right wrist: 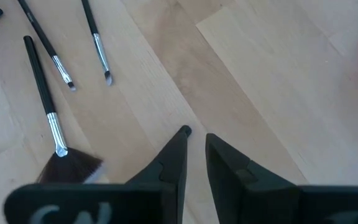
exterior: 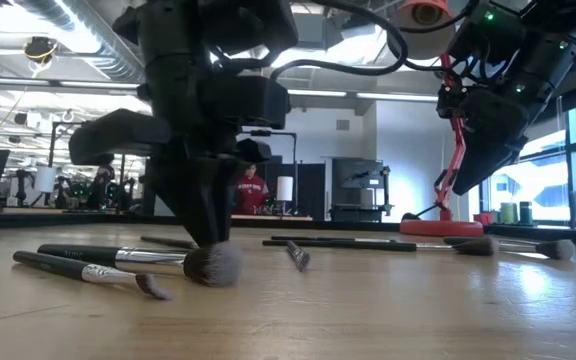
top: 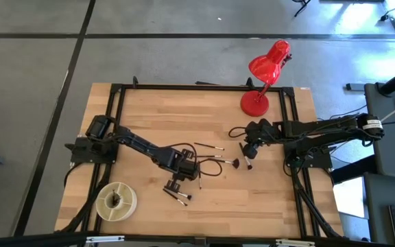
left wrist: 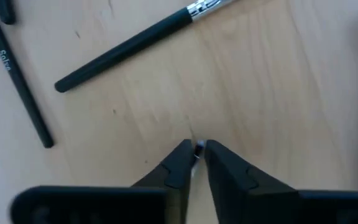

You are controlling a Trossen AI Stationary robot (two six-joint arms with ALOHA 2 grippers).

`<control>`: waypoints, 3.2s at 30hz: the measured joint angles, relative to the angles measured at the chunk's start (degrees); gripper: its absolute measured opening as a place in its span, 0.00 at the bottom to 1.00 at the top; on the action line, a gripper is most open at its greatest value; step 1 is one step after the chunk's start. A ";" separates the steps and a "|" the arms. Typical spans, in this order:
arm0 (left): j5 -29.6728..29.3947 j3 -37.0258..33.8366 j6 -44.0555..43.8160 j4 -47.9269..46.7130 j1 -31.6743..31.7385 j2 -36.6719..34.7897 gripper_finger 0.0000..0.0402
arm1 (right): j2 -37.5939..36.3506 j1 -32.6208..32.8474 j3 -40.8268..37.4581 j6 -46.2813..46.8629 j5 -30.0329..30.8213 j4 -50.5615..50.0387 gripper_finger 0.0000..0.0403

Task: Pick & Place Makeup Brushes
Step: Put the black eyeshadow brush into the makeup organizer, then put the black blush brush into the makeup organizer

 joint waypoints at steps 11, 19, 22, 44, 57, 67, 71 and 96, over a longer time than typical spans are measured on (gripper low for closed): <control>-9.91 1.39 -13.88 -2.44 -0.45 -2.89 0.00 | 0.00 0.05 0.00 0.14 0.00 -0.54 0.15; -22.79 2.93 -43.19 -14.48 -6.82 -16.26 0.01 | 0.00 0.13 0.00 0.33 0.00 -1.23 0.15; -26.75 2.97 -57.03 -23.27 -12.25 -22.59 0.01 | 0.00 0.13 0.00 0.46 0.02 -1.46 0.15; -43.77 2.95 -104.60 -52.00 -53.98 -30.33 0.01 | 0.00 0.13 0.00 0.70 0.02 -0.35 0.15; -36.09 2.95 -110.45 -52.62 -53.24 -27.55 0.01 | 0.00 0.13 0.00 1.60 0.00 -0.37 0.15; -33.86 2.95 -111.49 -50.86 -53.24 -24.89 0.01 | 0.00 0.13 0.00 1.53 0.00 -0.38 0.15; -33.88 2.95 -111.63 -50.20 -53.24 -24.85 0.01 | 0.00 0.13 0.00 1.33 0.00 -0.37 0.15; -31.64 2.17 -96.42 -51.70 -34.83 -26.70 0.33 | 0.00 0.11 0.00 0.72 0.02 3.97 0.15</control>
